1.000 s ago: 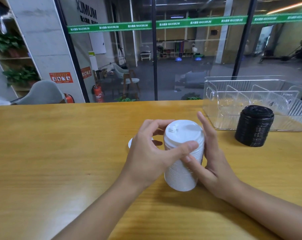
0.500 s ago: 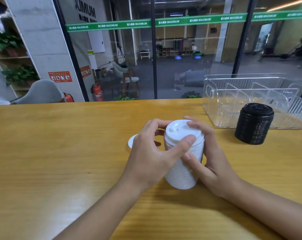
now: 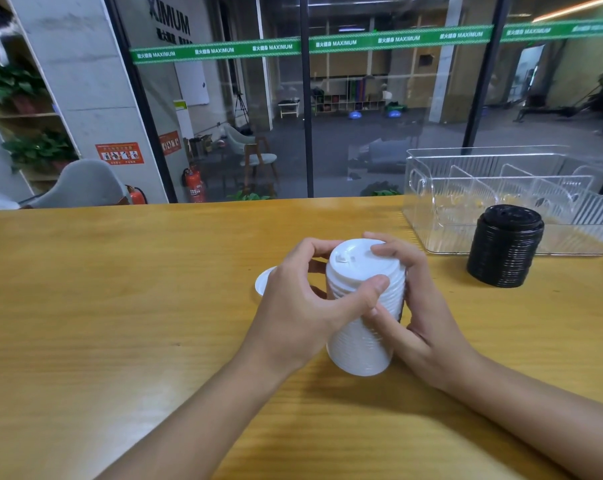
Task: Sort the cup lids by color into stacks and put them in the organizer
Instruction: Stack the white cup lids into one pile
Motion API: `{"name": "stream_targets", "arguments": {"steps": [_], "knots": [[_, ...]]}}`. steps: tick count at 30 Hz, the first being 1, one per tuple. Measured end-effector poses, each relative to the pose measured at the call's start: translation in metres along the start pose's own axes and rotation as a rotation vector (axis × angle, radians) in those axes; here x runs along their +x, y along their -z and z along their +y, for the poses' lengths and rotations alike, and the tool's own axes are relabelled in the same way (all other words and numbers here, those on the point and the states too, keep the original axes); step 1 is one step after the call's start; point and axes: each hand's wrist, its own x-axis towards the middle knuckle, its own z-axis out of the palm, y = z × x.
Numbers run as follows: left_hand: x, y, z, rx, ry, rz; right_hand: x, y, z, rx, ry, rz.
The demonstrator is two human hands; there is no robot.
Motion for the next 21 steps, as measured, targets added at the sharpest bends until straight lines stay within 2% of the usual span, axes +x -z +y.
{"name": "stream_targets", "arguments": {"steps": [4,6,9,10,12,15,21], "knots": [[-0.002,-0.001,-0.004,0.044,-0.039,-0.003,0.001,0.0,-0.001,-0.005,-0.007,-0.002],[-0.002,0.004,-0.008,0.038,-0.065,-0.057,0.0,0.0,-0.001,-0.011,-0.009,-0.004],[0.009,0.02,-0.024,-0.086,0.03,-0.089,0.001,0.001,-0.001,-0.021,-0.015,-0.015],[0.014,0.026,-0.031,-0.052,0.05,-0.041,0.0,0.001,0.0,-0.026,-0.013,-0.019],[0.022,0.036,-0.054,0.203,0.015,0.079,0.0,0.002,0.0,-0.03,-0.01,-0.027],[0.025,0.042,-0.078,0.553,0.001,-0.002,0.0,0.002,0.0,-0.026,-0.012,-0.036],[0.027,0.038,-0.079,0.629,0.064,0.012,0.0,0.003,-0.001,-0.033,-0.02,-0.042]]}}
